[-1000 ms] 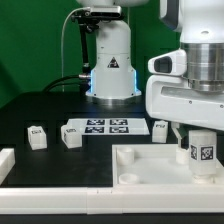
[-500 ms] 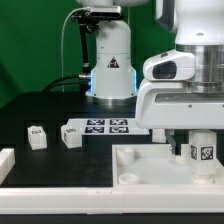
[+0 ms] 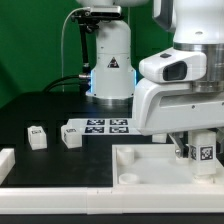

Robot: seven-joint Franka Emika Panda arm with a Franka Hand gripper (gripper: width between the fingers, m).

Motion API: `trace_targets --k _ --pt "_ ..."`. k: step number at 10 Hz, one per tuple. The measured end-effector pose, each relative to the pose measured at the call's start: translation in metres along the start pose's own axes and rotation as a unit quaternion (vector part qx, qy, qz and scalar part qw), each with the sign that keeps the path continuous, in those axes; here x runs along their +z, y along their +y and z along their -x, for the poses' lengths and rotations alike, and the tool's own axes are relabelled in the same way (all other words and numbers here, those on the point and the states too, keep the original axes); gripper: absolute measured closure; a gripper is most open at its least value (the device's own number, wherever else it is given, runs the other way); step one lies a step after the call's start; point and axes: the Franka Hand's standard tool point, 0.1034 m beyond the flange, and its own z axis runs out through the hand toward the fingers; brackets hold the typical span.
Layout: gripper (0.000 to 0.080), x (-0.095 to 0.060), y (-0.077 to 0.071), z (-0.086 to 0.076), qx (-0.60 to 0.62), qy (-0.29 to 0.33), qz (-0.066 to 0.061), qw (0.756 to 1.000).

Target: Assemble one leg

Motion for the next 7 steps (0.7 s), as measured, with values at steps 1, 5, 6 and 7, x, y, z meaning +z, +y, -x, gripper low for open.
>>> trace_targets --k 1,5,6,7 --pt "0.0515 0.0002 0.0 0.0001 0.0 0.0 0.0 1.0" --pt "0.0525 0.0008 0.0004 0.0004 0.028 -0.001 0.0 1.0" --pt "0.0525 0.0011 -0.0014 0.0003 0.104 0.0 -0.002 0.995" --pt "0.0525 0.0018 -0.0054 0.0002 0.181 -0.001 -0.001 0.983"
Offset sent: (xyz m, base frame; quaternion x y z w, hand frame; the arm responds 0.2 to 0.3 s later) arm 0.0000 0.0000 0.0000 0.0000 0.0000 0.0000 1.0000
